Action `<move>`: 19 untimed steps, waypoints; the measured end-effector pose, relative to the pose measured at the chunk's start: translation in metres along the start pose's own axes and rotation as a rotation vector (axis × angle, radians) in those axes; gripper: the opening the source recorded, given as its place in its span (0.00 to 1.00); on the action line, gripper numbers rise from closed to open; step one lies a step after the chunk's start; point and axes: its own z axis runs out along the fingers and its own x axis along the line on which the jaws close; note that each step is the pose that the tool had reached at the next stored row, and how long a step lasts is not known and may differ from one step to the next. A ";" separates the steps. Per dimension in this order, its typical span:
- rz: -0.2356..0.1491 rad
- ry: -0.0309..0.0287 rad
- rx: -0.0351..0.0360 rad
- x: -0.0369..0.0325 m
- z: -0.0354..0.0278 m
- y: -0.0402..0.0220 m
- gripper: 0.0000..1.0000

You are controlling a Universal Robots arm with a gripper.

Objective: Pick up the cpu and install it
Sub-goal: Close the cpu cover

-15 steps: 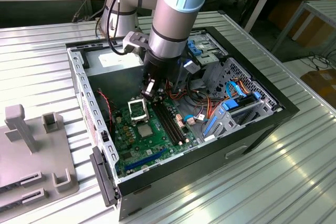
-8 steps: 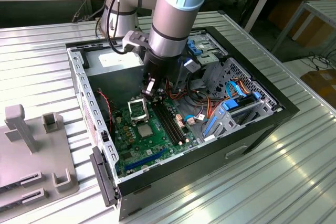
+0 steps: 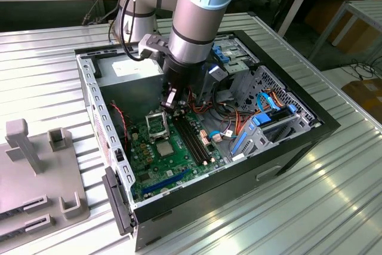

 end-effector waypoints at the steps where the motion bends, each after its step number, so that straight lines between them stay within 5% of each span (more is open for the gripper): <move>1: -0.001 0.0003 0.0001 0.0001 -0.0001 0.0000 0.11; 19: -0.019 0.0011 -0.0001 0.0001 -0.0002 0.0001 0.11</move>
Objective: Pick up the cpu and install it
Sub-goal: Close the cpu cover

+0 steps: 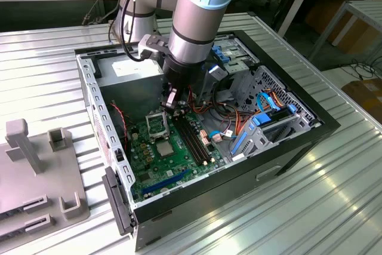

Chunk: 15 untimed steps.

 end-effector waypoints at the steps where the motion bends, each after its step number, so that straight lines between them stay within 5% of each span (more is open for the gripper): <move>1: -0.003 0.0001 0.0000 -0.0001 -0.0001 0.0000 0.11; 15: -0.053 0.0056 0.0021 -0.0001 -0.0058 0.0002 0.11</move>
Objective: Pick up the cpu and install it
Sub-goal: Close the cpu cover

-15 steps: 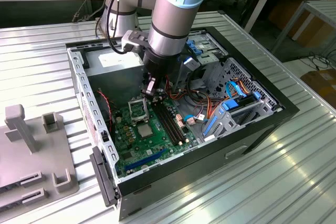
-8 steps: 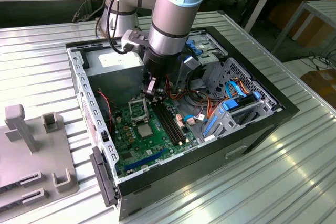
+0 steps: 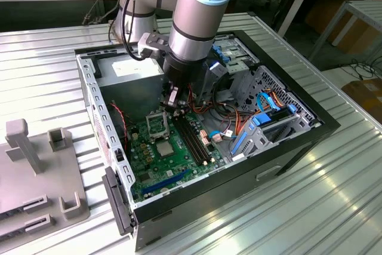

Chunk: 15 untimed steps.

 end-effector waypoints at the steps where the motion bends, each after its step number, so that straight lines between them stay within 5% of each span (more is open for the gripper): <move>1: -0.005 0.0011 0.0005 0.0001 -0.0002 0.0000 0.11; 10: -0.056 0.0128 0.0073 0.0002 -0.0006 -0.0001 0.11; 15: -0.076 0.0142 0.0079 0.0002 -0.0031 0.0000 0.11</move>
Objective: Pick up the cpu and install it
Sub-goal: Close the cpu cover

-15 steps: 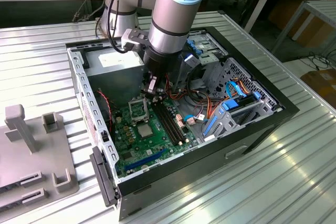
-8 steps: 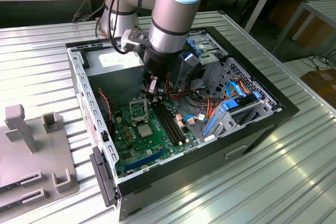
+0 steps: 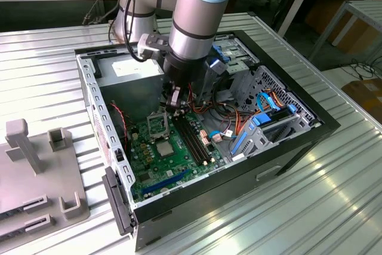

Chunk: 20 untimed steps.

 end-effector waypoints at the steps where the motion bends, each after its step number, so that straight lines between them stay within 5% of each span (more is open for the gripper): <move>1: -0.003 0.0002 0.0001 0.0000 -0.0006 0.0000 0.11; 20: -0.092 0.0073 0.0029 0.0021 -0.0066 0.0005 0.11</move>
